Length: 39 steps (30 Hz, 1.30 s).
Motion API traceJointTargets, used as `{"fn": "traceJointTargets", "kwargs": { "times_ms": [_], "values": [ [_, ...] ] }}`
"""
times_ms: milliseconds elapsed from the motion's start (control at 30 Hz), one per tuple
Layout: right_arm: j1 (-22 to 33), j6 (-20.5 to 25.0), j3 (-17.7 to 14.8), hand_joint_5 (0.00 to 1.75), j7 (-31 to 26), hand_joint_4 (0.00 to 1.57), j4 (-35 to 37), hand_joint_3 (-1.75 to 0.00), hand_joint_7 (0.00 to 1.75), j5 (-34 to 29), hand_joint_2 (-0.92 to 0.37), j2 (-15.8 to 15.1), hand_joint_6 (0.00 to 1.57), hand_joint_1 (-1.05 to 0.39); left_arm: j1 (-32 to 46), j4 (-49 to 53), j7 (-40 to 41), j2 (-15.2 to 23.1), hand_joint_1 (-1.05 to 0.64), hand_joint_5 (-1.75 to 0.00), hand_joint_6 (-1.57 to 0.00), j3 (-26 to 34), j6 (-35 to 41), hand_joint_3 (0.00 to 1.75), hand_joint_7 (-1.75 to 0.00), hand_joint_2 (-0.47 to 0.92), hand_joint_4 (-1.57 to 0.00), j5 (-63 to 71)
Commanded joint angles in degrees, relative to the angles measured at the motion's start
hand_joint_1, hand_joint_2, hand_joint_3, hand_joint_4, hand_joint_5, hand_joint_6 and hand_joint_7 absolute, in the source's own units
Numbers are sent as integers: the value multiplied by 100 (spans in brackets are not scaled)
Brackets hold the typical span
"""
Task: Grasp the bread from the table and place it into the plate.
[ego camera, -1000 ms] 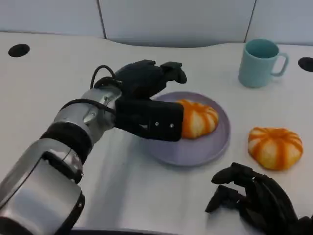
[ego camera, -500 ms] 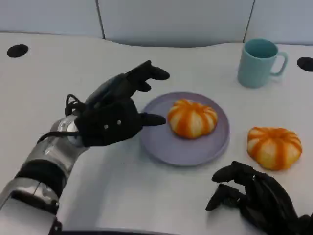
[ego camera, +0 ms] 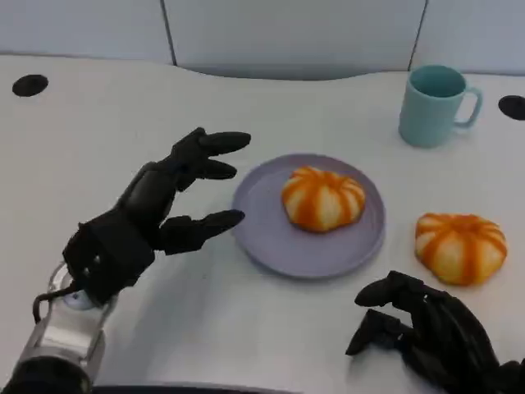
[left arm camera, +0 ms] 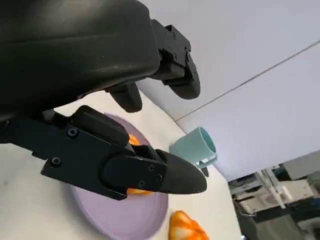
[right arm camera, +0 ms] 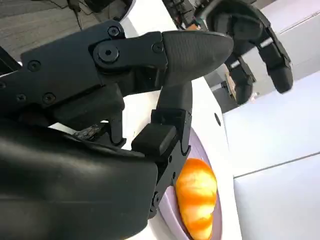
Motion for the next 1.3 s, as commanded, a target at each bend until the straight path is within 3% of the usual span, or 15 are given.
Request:
{"fn": "traceJointTargets", "kwargs": {
  "times_ms": [33, 233, 333, 400, 633, 800, 867, 1300],
  "values": [
    [50, 19, -12, 127, -84, 77, -6, -38, 93, -55, -91, -60, 76, -49, 449, -681, -190, 10, -80, -97, -29, 193, 193, 31, -40, 92, -11, -354],
    [28, -2, -18, 128, 22, 77, 15, -40, 93, -19, -92, -49, 76, -48, 1181, -1496, -232, -186, -81, -95, -37, 425, 490, 28, -38, 92, -22, -901],
    [10, -35, -33, 128, 136, 77, 52, -41, 91, 20, -92, -44, 75, -47, 1532, -1737, -339, -296, -82, -113, -40, 541, 575, 27, -44, 92, -23, -1223],
    [17, -80, -14, 128, 128, 77, 42, -42, 91, -38, -92, -55, 75, -49, 1664, -1809, -392, -329, -80, -127, -38, 592, 583, 29, -54, 92, -20, -1308],
    [53, 161, -29, 130, 84, 77, -165, -41, 90, 11, -92, -61, 76, -50, 2259, -2122, -465, -517, -80, -150, -34, 822, 786, 28, -76, 92, -15, -1657],
    [75, 157, -26, 129, 78, 77, -200, -42, 88, -24, -92, -68, 77, -49, 2626, -2220, -633, -643, -73, -168, -23, 924, 734, 27, -127, 92, -23, -1850],
    [93, 183, -15, 130, 72, 77, -255, -43, 88, -26, -92, -74, 76, -49, 2748, -2265, -628, -698, -73, -172, -21, 962, 745, 27, -137, 92, -24, -1877],
    [46, 130, -58, 134, 179, 74, -161, -43, 90, 7, -92, -114, 73, -50, 2908, -1878, -588, -871, -70, -175, -22, 1245, 625, 22, -167, 92, -33, -1831]
  ]
}}
